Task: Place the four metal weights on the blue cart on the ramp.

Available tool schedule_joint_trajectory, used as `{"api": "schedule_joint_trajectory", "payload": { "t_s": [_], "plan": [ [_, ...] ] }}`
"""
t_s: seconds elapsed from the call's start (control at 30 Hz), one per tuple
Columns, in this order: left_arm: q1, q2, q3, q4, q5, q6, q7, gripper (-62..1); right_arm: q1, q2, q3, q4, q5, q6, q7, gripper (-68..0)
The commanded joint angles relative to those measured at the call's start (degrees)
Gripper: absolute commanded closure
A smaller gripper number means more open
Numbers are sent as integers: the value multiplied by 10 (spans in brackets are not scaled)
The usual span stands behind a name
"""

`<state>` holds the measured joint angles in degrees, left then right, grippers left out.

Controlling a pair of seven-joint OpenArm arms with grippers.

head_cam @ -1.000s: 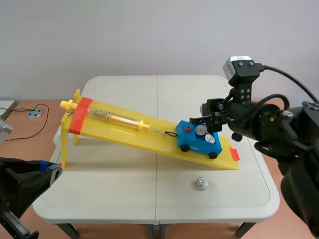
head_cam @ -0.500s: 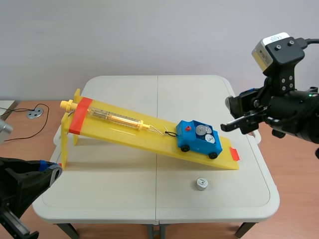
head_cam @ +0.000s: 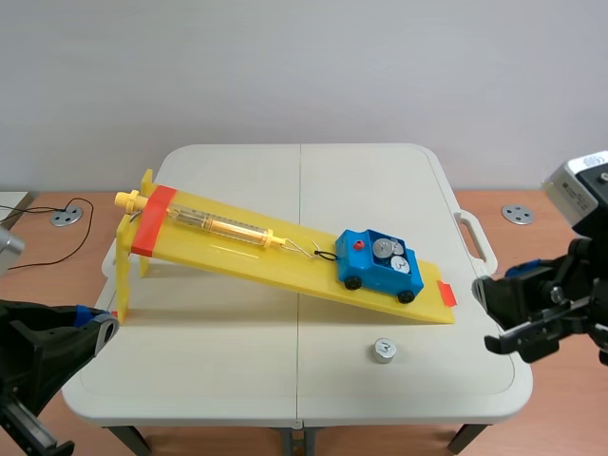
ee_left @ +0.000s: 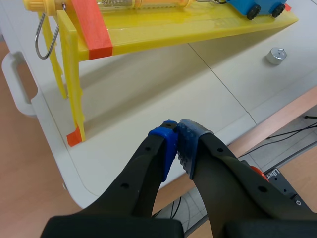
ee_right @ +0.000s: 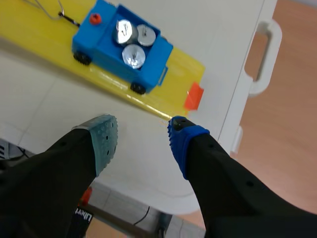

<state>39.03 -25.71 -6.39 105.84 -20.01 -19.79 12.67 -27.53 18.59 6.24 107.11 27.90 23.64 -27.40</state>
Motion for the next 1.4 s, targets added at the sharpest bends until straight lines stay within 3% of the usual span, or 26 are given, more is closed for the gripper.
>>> {"api": "schedule_joint_trajectory", "payload": {
  "t_s": [0.0, 0.4, 0.9, 1.37],
  "plan": [
    [-19, 12, -6, 43, -42, -21, -51, -29, 21, 28, 13, 53, 20, 17, 56, -251],
    [-19, 12, -6, 43, -42, -21, -51, -29, 68, 23, -60, -49, -55, 17, 109, -250],
    [-19, 12, -6, 43, -42, -21, -51, -29, 193, -53, -139, -217, -84, 30, 131, -246],
    [-19, 12, -6, 43, -42, -21, -50, -29, 236, -88, -176, -276, -129, 18, 143, -246]
  ]
}}
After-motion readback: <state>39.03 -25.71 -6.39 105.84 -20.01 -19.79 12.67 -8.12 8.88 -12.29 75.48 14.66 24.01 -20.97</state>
